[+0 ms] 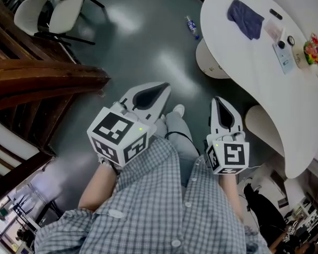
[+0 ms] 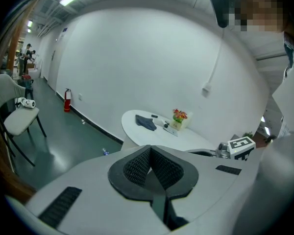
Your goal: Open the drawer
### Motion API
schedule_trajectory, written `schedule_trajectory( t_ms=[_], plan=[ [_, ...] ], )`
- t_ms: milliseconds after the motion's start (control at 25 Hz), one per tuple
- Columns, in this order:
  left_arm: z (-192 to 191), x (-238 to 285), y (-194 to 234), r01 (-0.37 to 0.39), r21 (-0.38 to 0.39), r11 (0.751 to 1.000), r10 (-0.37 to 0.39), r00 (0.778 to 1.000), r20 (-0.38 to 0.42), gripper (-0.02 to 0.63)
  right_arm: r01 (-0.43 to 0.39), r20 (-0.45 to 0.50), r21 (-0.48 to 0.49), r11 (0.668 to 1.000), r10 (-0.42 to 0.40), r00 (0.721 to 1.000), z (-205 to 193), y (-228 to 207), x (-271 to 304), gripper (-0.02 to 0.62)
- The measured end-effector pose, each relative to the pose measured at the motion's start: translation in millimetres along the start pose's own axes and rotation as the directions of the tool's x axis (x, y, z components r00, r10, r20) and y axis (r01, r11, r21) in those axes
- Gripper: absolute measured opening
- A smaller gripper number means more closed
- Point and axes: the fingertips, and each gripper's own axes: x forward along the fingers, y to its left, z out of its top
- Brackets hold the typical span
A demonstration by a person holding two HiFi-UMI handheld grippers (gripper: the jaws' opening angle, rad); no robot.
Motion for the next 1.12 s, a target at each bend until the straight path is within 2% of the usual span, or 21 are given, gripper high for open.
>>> schedule_trajectory(
  t_ms=[200, 440, 760, 1000, 1120],
  plan=[
    [6, 15, 8, -0.011, -0.008, 1.000, 0.012, 1.000, 0.021, 0.003, 0.032, -0.021, 0.014, 0.999, -0.032, 0.999, -10, -14, 8, 0.009],
    [3, 35, 28, 0.032, 0.034, 0.999, -0.031, 0.999, -0.021, 0.003, 0.071, -0.034, 0.037, 0.997, -0.070, 0.997, -19, -9, 27, 0.009],
    [-30, 50, 64, 0.055, 0.047, 0.997, -0.050, 0.994, -0.098, 0.003, 0.140, -0.071, 0.076, 0.987, -0.134, 0.988, -51, -11, 67, 0.009],
    [-55, 71, 81, 0.078, 0.129, 0.989, -0.059, 0.988, -0.142, 0.003, 0.201, -0.113, 0.083, 0.976, -0.191, 0.975, -84, -26, 96, 0.009],
    [-62, 82, 96, 0.086, 0.127, 0.988, -0.068, 0.988, -0.136, 0.003, 0.227, -0.130, 0.073, 0.971, -0.216, 0.968, -99, -33, 111, 0.009]
  ],
)
